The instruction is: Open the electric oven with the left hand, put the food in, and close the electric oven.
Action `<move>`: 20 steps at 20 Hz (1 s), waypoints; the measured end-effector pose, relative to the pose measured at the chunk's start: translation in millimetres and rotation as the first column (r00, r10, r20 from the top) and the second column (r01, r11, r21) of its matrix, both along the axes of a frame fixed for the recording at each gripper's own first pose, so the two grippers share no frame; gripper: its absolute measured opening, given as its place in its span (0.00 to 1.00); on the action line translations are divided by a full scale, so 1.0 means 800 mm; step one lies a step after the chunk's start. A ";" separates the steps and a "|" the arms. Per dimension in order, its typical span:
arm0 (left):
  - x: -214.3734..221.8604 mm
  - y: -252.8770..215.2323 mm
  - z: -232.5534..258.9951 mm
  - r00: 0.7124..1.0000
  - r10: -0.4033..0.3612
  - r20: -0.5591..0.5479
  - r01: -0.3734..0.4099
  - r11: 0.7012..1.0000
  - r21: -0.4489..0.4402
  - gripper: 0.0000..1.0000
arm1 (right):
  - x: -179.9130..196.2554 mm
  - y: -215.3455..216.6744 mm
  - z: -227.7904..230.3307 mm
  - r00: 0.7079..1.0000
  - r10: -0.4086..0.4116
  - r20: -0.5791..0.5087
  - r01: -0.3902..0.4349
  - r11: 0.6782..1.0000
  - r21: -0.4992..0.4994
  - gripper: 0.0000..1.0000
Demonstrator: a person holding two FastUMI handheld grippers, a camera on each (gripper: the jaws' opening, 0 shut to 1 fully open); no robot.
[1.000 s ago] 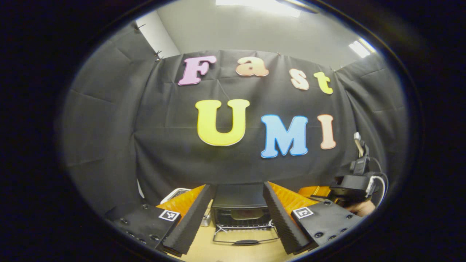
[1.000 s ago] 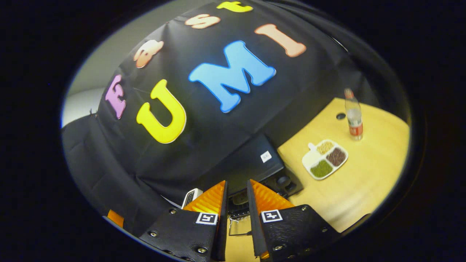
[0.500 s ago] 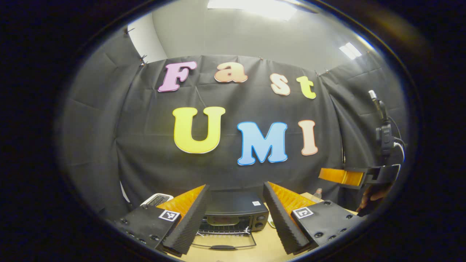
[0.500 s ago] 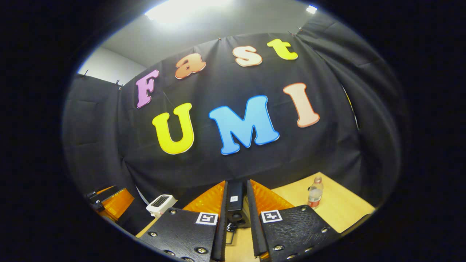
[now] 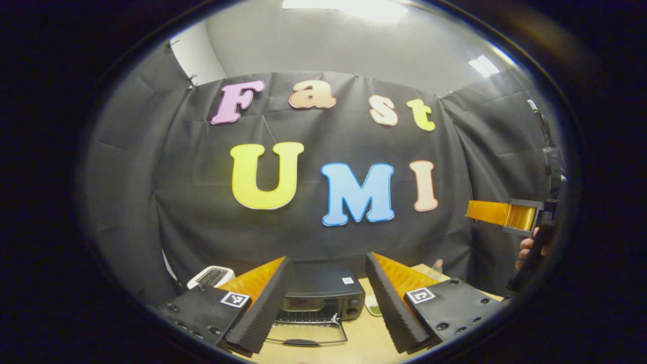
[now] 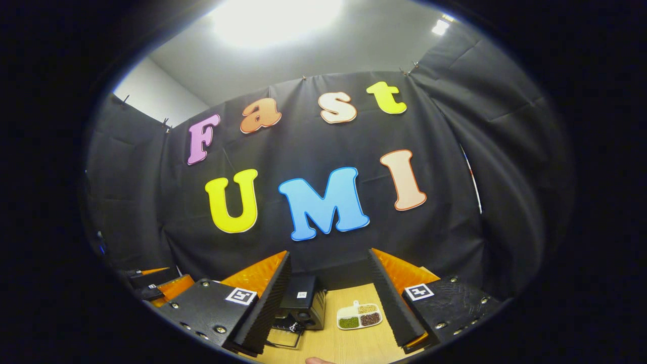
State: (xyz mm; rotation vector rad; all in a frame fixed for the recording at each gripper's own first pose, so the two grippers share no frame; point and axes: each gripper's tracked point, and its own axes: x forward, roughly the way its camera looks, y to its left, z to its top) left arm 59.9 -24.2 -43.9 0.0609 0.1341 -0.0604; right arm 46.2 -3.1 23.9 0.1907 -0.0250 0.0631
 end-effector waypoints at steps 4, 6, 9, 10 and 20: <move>0.003 0.008 -0.054 0.989 -0.002 -0.145 0.000 1.000 -0.015 0.94 | 0.005 -0.004 -0.015 0.999 0.010 -0.032 -0.010 1.000 -0.004 0.91; 0.006 0.014 -0.078 0.978 -0.002 -0.206 -0.003 1.000 -0.022 0.91 | 0.007 -0.005 -0.028 0.998 0.015 -0.056 -0.015 1.000 -0.010 0.91; 0.005 0.024 -0.121 0.948 -0.003 -0.317 -0.006 1.000 -0.029 0.97 | 0.010 -0.005 -0.047 0.996 0.015 -0.093 -0.017 1.000 -0.017 0.91; 0.004 0.029 -0.137 0.934 -0.001 -0.359 -0.009 1.000 -0.027 1.00 | 0.010 -0.005 -0.053 0.994 0.016 -0.106 -0.018 1.000 -0.017 0.91; -0.022 0.052 -0.259 0.768 0.020 -0.640 -0.019 1.000 0.008 0.97 | 0.023 -0.018 -0.090 0.986 -0.007 -0.169 0.004 1.000 -0.021 0.91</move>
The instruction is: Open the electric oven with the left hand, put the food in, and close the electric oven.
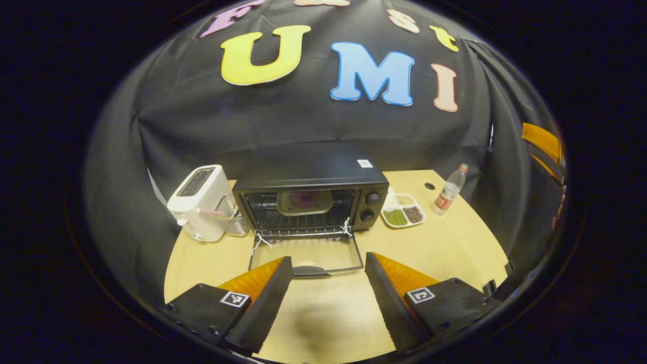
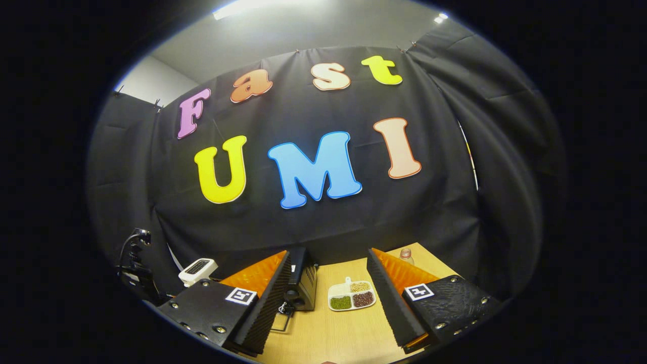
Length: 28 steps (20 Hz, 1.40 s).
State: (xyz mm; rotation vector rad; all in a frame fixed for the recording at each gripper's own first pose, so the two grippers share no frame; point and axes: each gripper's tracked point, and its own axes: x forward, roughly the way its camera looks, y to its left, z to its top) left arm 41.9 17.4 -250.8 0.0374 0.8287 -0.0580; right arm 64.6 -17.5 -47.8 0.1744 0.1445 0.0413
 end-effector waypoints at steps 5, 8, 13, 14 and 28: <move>-0.012 0.011 -0.061 0.991 0.006 -0.136 -0.007 1.000 -0.004 0.97 | 0.005 -0.005 -0.008 1.000 -0.011 -0.011 0.011 1.000 -0.009 0.91; -0.018 0.022 -0.101 0.977 -0.002 -0.212 0.007 1.000 0.023 0.97 | 0.007 -0.010 -0.016 0.999 -0.025 -0.028 0.025 1.000 -0.007 0.91; -0.025 0.044 -0.168 0.943 0.023 -0.333 -0.011 0.999 0.038 1.00 | 0.011 -0.019 -0.027 0.997 -0.049 -0.052 0.048 0.999 -0.012 0.91; -0.025 0.048 -0.178 0.936 0.029 -0.352 -0.016 0.999 0.039 0.97 | 0.012 -0.021 -0.030 0.997 -0.052 -0.057 0.052 0.999 -0.013 0.91; -0.003 0.071 -0.276 0.866 0.060 -0.497 -0.045 0.998 0.042 1.00 | 0.020 -0.051 -0.054 0.984 -0.133 -0.122 0.132 0.991 -0.020 0.92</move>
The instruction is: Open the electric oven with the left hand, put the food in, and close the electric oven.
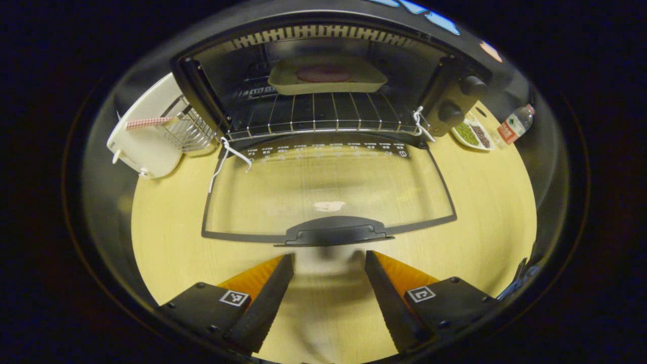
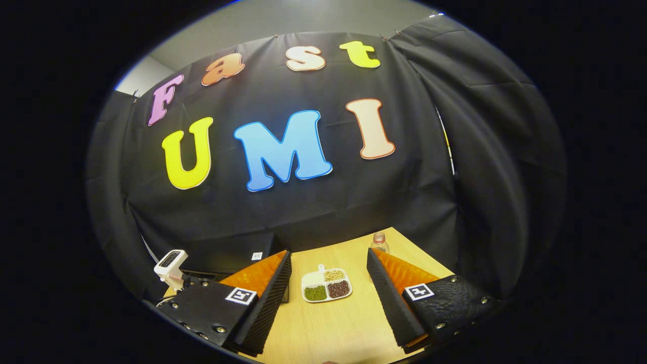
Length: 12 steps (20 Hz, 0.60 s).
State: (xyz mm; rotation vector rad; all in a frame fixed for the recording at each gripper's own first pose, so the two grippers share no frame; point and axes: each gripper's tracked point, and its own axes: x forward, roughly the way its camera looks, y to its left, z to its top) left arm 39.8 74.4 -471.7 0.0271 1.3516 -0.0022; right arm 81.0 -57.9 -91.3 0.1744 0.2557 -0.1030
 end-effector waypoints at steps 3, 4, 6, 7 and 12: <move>0.006 0.003 -0.010 1.000 -0.006 -0.008 0.006 1.000 0.010 1.00 | -0.001 0.002 -0.002 1.000 -0.003 -0.005 0.003 1.000 0.002 0.92; 0.007 0.002 -0.012 1.000 -0.002 -0.012 0.003 1.000 0.009 0.97 | -0.002 0.003 -0.002 1.000 -0.003 -0.006 0.003 1.000 0.000 0.92; 0.008 0.003 -0.016 1.000 -0.004 -0.023 0.004 1.000 0.011 0.97 | -0.002 0.004 -0.003 1.000 -0.002 -0.010 0.002 1.000 -0.001 0.92; 0.009 0.003 -0.015 1.000 -0.007 -0.023 0.007 1.000 0.012 0.98 | -0.002 0.005 -0.003 1.000 -0.003 -0.011 0.003 1.000 -0.002 0.92; 0.009 0.002 -0.010 1.000 -0.005 -0.019 0.005 1.000 0.009 0.97 | -0.001 0.012 -0.008 1.000 0.007 -0.020 -0.006 1.000 0.013 0.92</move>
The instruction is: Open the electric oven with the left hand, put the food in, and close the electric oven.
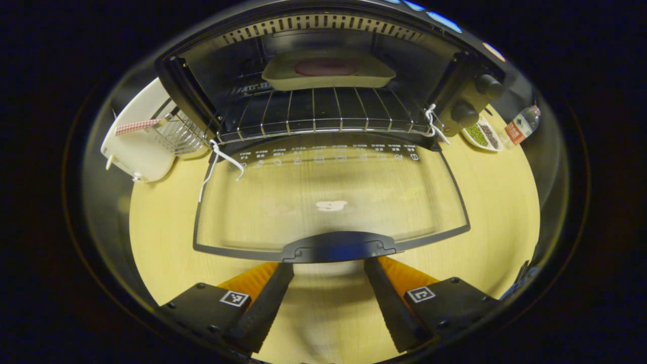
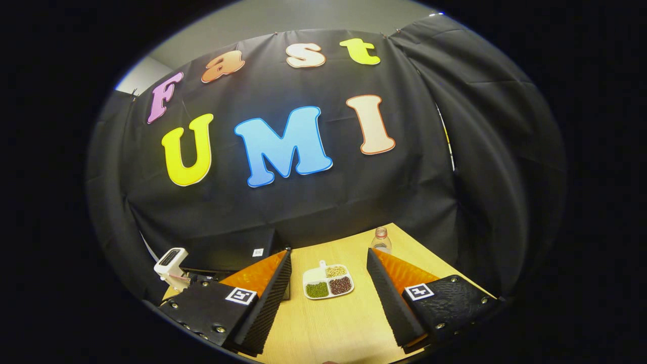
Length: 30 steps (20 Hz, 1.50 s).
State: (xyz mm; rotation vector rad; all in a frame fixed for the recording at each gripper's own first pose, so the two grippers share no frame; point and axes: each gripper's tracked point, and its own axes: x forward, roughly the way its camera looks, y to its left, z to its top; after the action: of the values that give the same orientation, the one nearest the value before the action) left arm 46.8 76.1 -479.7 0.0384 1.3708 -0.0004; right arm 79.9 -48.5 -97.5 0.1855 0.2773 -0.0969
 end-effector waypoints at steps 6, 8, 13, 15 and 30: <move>-0.001 -0.001 0.029 0.999 -0.002 0.055 0.003 1.000 -0.010 0.97 | 0.002 0.016 0.008 0.999 0.033 0.020 -0.033 0.999 0.001 0.92; -0.001 -0.002 0.039 0.997 0.001 0.081 0.000 1.000 -0.006 0.97 | 0.002 0.022 0.010 0.999 0.045 0.026 -0.045 0.999 0.003 0.92; 0.001 -0.003 0.060 0.992 0.000 0.123 0.001 1.000 -0.011 0.97 | 0.002 0.027 0.015 0.998 0.055 0.036 -0.054 0.998 -0.008 0.92; 0.003 -0.004 0.067 0.991 0.002 0.137 -0.001 1.000 -0.012 0.97 | 0.000 0.029 0.014 0.998 0.056 0.032 -0.056 0.998 -0.002 0.92; 0.066 -0.002 0.111 0.955 0.020 0.297 -0.026 1.000 0.017 0.97 | -0.006 0.014 0.016 0.999 0.037 0.027 -0.036 0.999 -0.012 0.92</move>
State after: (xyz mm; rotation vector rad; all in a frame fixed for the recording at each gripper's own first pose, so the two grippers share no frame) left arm 99.8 74.9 -390.6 0.0387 1.0702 0.0378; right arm 74.8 -37.2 -84.3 0.1702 0.2526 -0.0597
